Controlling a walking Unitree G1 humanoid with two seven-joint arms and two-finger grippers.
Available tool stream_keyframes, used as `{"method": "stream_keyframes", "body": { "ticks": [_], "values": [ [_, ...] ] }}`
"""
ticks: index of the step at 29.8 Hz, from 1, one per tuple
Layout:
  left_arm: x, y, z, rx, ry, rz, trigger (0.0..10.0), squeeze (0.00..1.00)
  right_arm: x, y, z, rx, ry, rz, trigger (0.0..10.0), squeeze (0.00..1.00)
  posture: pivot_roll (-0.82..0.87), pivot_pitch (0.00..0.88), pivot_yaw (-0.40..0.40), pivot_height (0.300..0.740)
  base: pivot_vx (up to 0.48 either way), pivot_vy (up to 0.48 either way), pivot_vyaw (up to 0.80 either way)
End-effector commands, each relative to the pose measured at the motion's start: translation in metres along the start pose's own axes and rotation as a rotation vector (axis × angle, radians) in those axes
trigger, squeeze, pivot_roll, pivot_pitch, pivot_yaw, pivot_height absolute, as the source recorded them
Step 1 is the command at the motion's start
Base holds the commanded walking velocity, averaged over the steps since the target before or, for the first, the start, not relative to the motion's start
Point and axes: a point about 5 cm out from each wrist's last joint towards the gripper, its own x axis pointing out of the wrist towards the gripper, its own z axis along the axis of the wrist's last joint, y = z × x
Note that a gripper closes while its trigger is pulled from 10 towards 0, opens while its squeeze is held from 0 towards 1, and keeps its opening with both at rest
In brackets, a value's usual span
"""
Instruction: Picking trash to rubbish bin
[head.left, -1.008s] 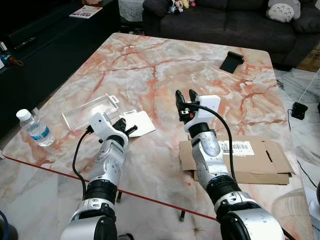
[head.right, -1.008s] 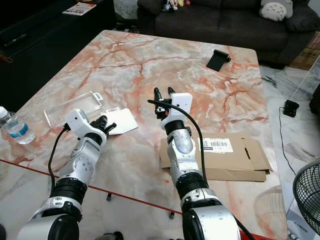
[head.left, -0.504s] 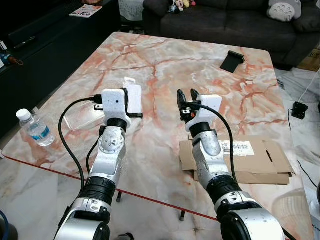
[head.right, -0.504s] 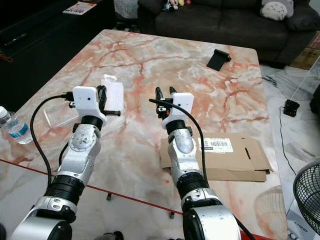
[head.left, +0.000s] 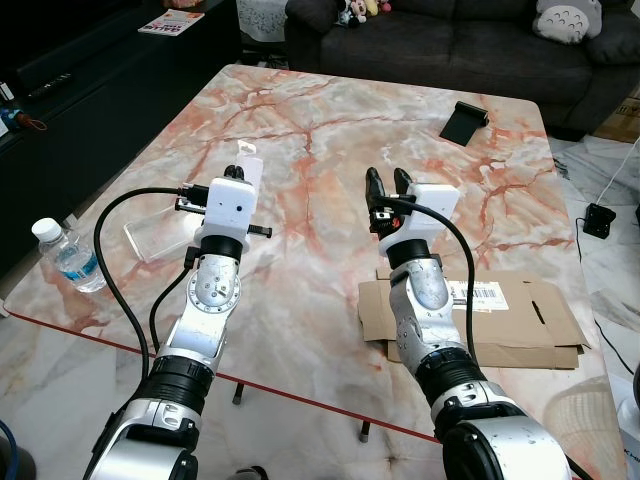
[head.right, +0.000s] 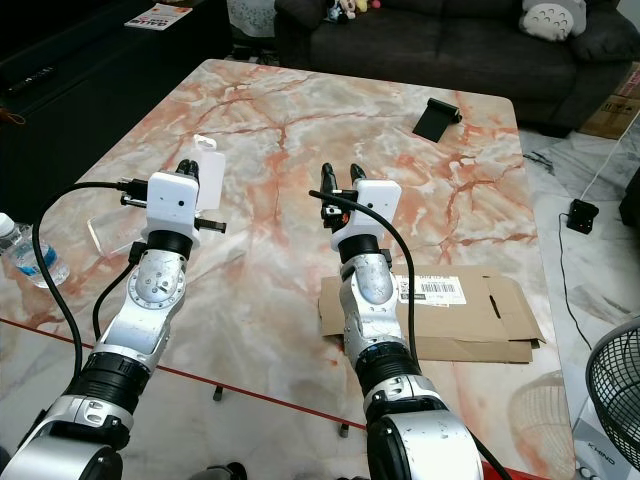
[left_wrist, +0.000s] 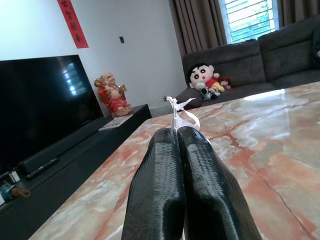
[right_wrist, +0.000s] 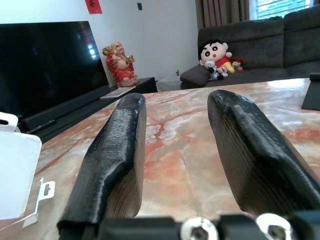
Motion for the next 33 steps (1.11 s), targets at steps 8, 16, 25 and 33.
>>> {"method": "stream_keyframes", "body": {
  "ticks": [8, 16, 25, 33],
  "values": [
    [-0.0006, 0.0036, 0.0053, 0.049, -0.055, 0.015, 10.0, 0.00, -0.0005, -0.0003, 0.0021, -0.001, -0.021, -0.013, 10.0, 0.00, 0.11, 0.072, 0.010, 0.740, 0.000, 0.000, 0.00],
    [-0.0011, 0.0036, 0.0051, 0.066, -0.065, 0.001, 10.0, 0.00, -0.0014, -0.0001, 0.0010, 0.002, -0.021, -0.019, 10.0, 0.00, 0.11, 0.058, 0.017, 0.740, 0.000, 0.000, 0.00],
    [-0.0015, 0.0018, 0.0039, 0.059, -0.060, 0.000, 10.0, 0.00, -0.0016, -0.0017, 0.0009, 0.001, -0.020, -0.022, 10.0, 0.00, 0.11, 0.052, 0.019, 0.740, -0.238, 0.000, 0.00],
    [-0.0011, 0.0005, 0.0038, 0.056, -0.058, -0.002, 10.0, 0.00, -0.0015, -0.0022, 0.0012, 0.003, -0.021, -0.023, 10.0, 0.00, 0.11, 0.058, 0.017, 0.740, -0.289, 0.000, 0.00]
  ]
}}
